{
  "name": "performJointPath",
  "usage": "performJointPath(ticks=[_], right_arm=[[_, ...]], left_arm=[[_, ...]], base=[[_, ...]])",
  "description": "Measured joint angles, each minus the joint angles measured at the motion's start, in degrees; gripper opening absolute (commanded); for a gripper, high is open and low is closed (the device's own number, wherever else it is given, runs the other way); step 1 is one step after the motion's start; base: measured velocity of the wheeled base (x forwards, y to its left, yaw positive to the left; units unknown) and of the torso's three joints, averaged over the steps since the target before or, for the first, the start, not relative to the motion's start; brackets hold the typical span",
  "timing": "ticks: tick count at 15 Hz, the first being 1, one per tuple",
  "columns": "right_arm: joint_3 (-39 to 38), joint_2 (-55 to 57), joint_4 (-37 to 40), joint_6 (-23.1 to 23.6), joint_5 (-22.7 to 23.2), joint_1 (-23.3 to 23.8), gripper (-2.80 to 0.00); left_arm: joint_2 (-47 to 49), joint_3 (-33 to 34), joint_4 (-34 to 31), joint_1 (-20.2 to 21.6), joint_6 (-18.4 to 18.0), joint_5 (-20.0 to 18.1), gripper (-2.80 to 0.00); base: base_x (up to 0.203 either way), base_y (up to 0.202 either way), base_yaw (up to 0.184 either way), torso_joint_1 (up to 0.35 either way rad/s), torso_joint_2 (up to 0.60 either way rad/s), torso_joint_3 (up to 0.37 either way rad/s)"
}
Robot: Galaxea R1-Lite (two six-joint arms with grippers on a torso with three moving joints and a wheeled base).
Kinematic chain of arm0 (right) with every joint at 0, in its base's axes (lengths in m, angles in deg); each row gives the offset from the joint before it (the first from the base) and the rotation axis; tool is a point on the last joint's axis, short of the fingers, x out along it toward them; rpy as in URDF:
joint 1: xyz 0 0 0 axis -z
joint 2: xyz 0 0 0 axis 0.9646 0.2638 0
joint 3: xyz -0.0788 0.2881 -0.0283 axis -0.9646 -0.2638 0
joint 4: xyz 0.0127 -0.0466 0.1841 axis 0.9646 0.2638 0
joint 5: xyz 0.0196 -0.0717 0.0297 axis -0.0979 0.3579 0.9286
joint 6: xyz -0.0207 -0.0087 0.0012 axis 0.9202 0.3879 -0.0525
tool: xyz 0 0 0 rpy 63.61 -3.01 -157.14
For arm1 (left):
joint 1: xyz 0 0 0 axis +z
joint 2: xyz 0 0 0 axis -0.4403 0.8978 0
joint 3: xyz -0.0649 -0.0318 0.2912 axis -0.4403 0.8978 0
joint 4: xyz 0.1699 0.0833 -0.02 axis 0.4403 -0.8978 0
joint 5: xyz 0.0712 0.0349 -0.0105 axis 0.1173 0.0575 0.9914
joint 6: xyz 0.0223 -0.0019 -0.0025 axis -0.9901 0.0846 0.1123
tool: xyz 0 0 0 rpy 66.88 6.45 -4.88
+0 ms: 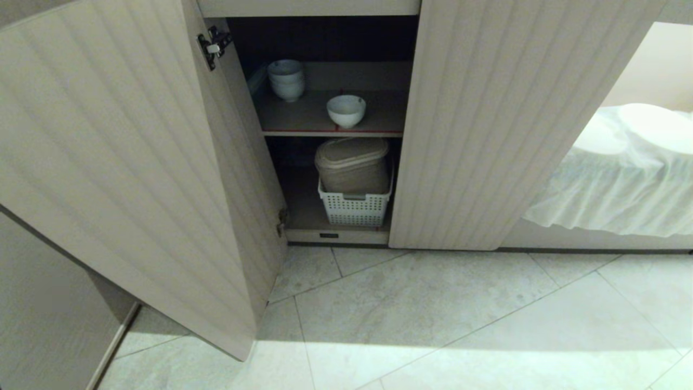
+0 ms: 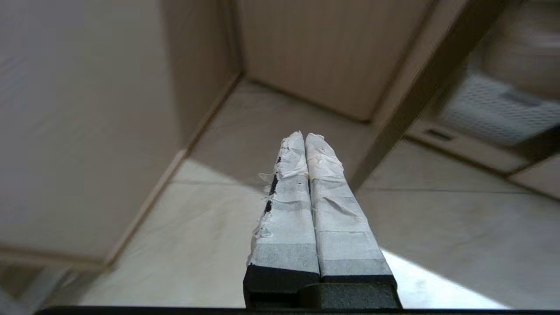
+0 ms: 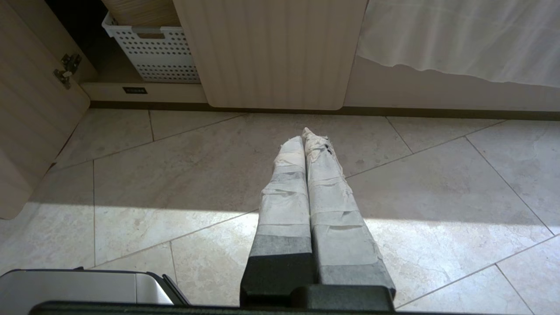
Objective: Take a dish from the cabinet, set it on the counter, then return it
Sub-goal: Close the cabinet door
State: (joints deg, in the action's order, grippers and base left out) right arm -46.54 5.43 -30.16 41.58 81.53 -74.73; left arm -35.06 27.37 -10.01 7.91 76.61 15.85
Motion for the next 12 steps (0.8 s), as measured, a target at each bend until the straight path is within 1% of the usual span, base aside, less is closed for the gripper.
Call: performJointPath(ticks=[2, 5, 7, 10, 12], right_arm=[[0.00, 0.00, 0.00, 0.01, -0.02, 0.00, -2.80], [0.00, 0.00, -0.05, -0.01, -0.02, 0.00, -2.80], [0.00, 0.00, -0.02, -0.01, -0.02, -0.02, -2.80], [0.00, 0.00, -0.02, -0.01, -0.02, 0.00, -2.80], [0.00, 0.00, 0.00, 0.01, 0.00, -0.02, -2.80]], left_arm=[[2.07, -1.90, 0.90, 0.70, 0.11, -2.18, -2.80], [5.50, -5.44, 1.55, 3.01, 0.14, -6.55, -2.80], [7.85, -7.78, 1.55, 5.19, 0.15, -8.71, -2.80], [11.18, -10.74, 1.51, 8.80, 0.15, -13.99, -2.80], [13.22, -12.76, 1.49, 10.06, 0.15, -15.91, -2.80]], base=[[0.000, 0.000, 0.000, 0.000, 0.00, 0.000], [0.000, 0.000, 0.000, 0.000, 0.00, 0.000], [0.000, 0.000, 0.000, 0.000, 0.00, 0.000], [0.000, 0.000, 0.000, 0.000, 0.00, 0.000], [0.000, 0.000, 0.000, 0.000, 0.00, 0.000]])
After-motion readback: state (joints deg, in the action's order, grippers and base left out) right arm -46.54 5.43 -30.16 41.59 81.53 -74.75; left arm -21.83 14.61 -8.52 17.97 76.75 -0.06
